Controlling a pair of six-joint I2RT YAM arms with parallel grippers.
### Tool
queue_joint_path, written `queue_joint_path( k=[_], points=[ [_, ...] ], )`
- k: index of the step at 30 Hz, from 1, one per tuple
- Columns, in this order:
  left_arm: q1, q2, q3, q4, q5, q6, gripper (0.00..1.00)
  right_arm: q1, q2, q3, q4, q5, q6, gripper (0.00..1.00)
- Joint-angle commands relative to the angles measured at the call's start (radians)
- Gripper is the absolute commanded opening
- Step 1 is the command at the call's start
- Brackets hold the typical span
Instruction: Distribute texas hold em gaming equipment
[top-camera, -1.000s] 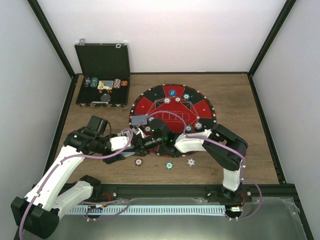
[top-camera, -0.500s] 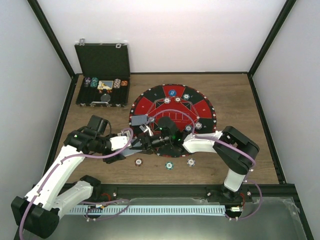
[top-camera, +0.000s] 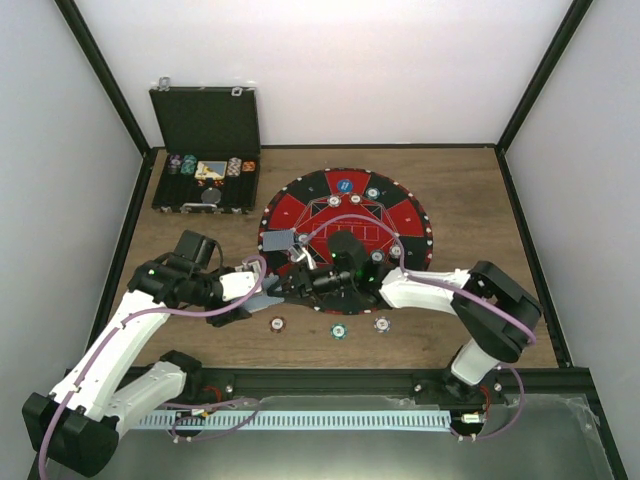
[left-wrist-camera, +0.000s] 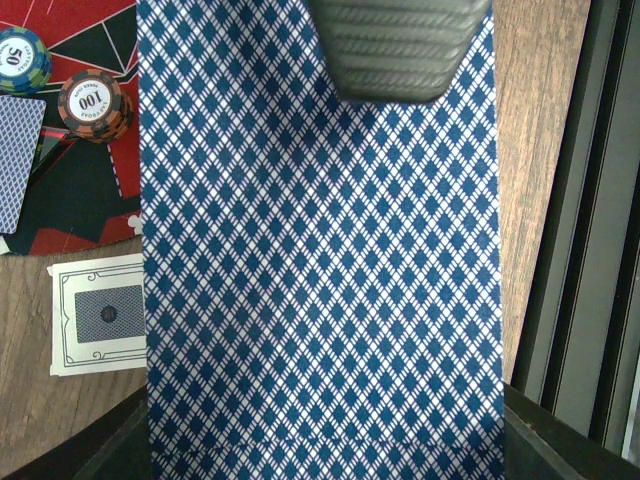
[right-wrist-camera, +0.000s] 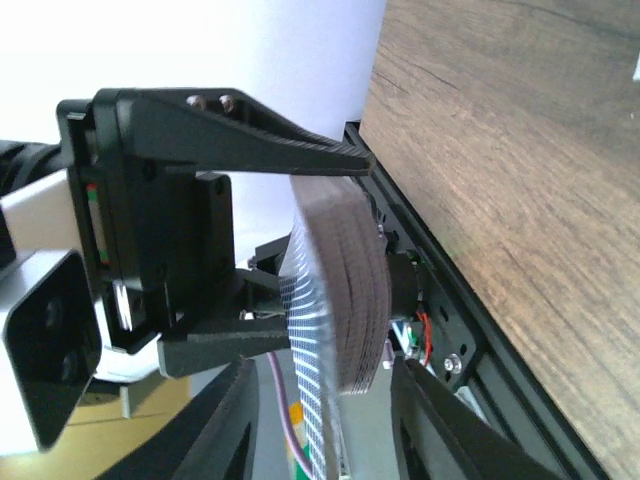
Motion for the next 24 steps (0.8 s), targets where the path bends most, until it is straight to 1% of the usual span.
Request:
queue_joint_path(
  k=[1,3,7,9,11,13,16,21,24],
  points=[
    [0.003,-0.003,0.014,0.013,0.022,0.014,0.06,-0.005,-0.065,0.005,-0.074,0.019,-0.043,0.32],
    [0.004,-0.001,0.015,0.016,0.020,0.015,0.06,-0.008,-0.074,0.001,-0.087,0.019,-0.047,0.25],
    [0.003,0.001,0.014,0.020,0.019,0.014,0.06,-0.014,-0.084,0.000,-0.081,0.008,-0.041,0.13],
    [0.004,0.002,0.012,0.021,0.016,0.013,0.06,-0.018,-0.087,0.000,-0.062,-0.002,-0.030,0.09],
    [0.003,0.002,0.009,0.023,0.011,0.014,0.06,-0.027,-0.088,-0.007,-0.023,-0.023,-0.008,0.02],
    [0.003,0.002,0.008,0.025,0.005,0.011,0.06,-0.047,-0.094,-0.004,-0.014,-0.047,0.001,0.01],
    [0.003,0.002,0.004,0.026,-0.002,0.007,0.06,-0.105,-0.126,0.007,-0.064,-0.063,-0.026,0.01],
    [0.003,0.000,0.004,0.020,-0.009,0.008,0.06,-0.254,-0.190,0.045,-0.205,-0.107,-0.104,0.01],
    [0.003,-0.001,0.003,0.020,-0.010,0.008,0.06,-0.356,-0.192,0.084,-0.298,-0.136,-0.168,0.01]
  ],
)
